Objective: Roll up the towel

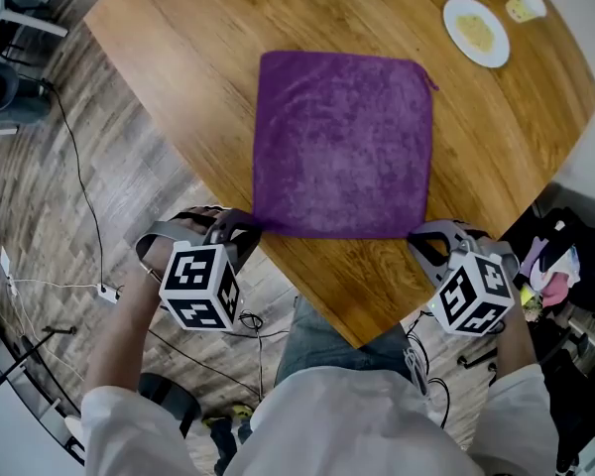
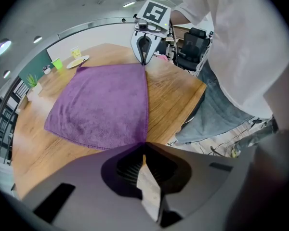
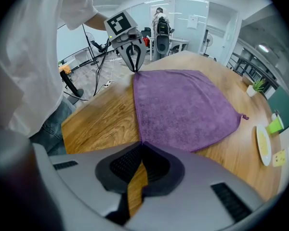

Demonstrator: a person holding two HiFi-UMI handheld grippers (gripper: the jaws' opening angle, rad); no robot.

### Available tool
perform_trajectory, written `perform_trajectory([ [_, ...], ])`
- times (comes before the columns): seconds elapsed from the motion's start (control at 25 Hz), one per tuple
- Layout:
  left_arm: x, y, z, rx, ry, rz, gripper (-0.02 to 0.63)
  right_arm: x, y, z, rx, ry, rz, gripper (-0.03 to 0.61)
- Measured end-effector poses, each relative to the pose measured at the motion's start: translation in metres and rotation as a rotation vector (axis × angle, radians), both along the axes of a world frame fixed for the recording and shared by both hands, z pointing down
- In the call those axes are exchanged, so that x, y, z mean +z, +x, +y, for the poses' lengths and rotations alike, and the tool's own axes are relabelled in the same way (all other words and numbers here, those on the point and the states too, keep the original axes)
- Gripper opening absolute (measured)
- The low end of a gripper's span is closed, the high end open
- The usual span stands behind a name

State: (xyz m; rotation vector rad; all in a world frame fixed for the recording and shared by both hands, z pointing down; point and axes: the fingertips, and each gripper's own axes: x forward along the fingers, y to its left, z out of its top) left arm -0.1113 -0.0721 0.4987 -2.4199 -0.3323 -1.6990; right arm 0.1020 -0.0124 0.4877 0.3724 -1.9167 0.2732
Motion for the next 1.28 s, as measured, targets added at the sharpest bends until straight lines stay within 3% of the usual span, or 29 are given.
perform_trajectory([
  [0.24,-0.010,0.004,-0.016,-0.080,-0.052,0.021,0.021,-0.011,0.006,-0.014,0.064,-0.003,-0.048,0.008],
  [0.56,-0.014,0.010,-0.040,-0.170,-0.064,0.037,0.021,-0.012,0.014,-0.035,0.103,0.013,-0.062,0.008],
  [1.12,-0.001,0.016,-0.061,-0.263,-0.017,0.045,0.026,0.002,0.024,-0.054,0.175,0.061,-0.051,0.011],
  [1.28,-0.004,0.013,-0.068,-0.302,-0.011,0.085,0.068,-0.002,0.028,-0.058,0.206,0.075,-0.064,0.065],
])
